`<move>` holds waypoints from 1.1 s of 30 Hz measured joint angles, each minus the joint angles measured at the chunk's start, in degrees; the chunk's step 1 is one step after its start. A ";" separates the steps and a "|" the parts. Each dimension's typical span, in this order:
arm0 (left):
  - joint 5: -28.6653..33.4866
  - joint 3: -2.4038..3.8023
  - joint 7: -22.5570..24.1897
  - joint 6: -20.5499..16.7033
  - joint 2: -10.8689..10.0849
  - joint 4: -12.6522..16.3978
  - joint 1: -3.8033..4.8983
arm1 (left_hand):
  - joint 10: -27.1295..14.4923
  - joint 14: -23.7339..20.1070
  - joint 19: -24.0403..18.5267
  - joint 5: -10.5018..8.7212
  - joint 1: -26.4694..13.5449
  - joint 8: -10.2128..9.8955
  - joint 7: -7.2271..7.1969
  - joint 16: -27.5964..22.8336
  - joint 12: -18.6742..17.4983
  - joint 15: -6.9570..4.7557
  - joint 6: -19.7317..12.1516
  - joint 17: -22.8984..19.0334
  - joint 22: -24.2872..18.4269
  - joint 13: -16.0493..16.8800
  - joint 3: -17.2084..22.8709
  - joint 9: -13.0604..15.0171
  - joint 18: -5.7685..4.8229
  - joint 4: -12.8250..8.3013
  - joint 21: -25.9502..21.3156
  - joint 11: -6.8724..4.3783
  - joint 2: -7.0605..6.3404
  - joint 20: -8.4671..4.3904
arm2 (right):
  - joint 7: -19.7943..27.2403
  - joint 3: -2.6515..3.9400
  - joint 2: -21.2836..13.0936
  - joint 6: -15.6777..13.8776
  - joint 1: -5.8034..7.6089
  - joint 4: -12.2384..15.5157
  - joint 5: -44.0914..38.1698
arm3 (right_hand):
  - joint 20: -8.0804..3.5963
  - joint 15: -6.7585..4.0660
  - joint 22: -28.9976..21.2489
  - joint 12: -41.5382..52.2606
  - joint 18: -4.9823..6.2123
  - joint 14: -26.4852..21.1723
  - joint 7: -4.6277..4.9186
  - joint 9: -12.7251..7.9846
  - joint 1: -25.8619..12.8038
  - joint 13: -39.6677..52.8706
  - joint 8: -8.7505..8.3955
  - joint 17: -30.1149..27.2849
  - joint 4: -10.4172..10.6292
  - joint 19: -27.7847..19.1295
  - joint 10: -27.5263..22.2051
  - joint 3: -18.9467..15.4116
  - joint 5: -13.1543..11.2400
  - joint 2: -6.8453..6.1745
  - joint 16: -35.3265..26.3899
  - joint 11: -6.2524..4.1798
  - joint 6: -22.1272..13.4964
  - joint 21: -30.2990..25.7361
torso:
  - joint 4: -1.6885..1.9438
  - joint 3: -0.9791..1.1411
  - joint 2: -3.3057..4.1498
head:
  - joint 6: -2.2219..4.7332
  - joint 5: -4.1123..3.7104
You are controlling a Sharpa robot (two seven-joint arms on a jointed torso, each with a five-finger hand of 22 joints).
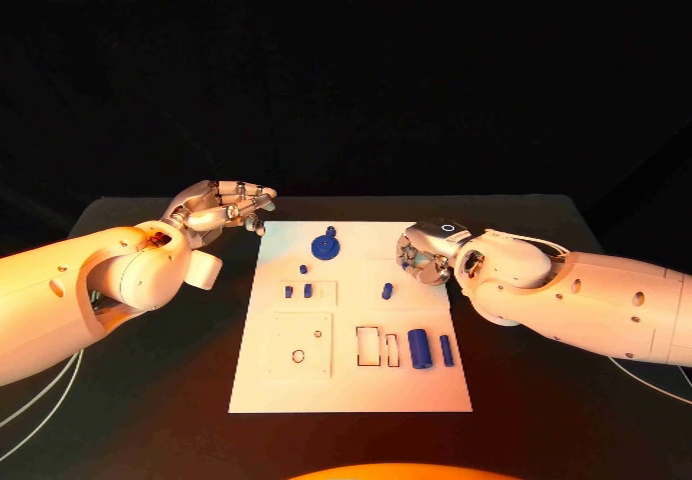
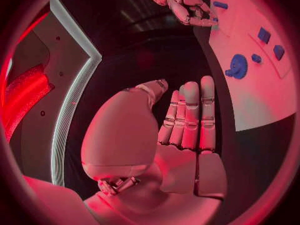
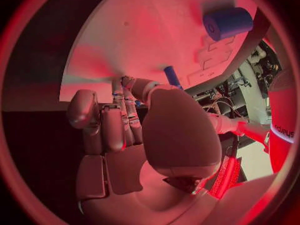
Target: Assemble the parts on the task board
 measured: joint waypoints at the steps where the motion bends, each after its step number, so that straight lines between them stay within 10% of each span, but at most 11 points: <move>1: -0.03 0.00 0.00 0.00 0.00 0.00 0.00 | 0.00 0.00 0.00 0.00 0.00 0.00 0.00 0.00 0.00 0.00 0.00 0.00 0.00 0.00 0.00 0.00 0.00 0.00 0.00 0.00 0.00 0.00 | -0.08 0.00 -0.01 -0.04 -0.02 0.03 -0.07 | -0.13 0.00 0.09 0.00 0.00 0.00 0.00 0.06 -0.03 0.01 0.00 -0.05 -0.16 0.14 0.00 0.16 0.12 0.04 0.00 0.00 0.00 0.26 | 0.00 0.00 0.00 | 0.00 0.00; 33: 0.08 0.00 -0.08 0.07 0.13 -0.34 -0.02 | -0.34 -0.41 0.00 0.00 0.00 0.00 0.20 -0.23 0.00 0.00 -0.20 -0.09 -0.16 -0.11 0.00 -0.05 0.00 0.00 -0.22 0.35 0.00 0.00 | -0.64 0.19 -2.85 -7.40 0.26 3.49 0.54 | -0.40 0.00 0.35 -0.80 -0.63 0.00 -0.08 0.72 -0.17 0.16 0.22 -0.88 -1.25 0.80 0.41 1.09 0.10 0.75 -0.02 0.40 0.29 2.96 | 0.01 -0.01 -0.05 | 0.28 0.02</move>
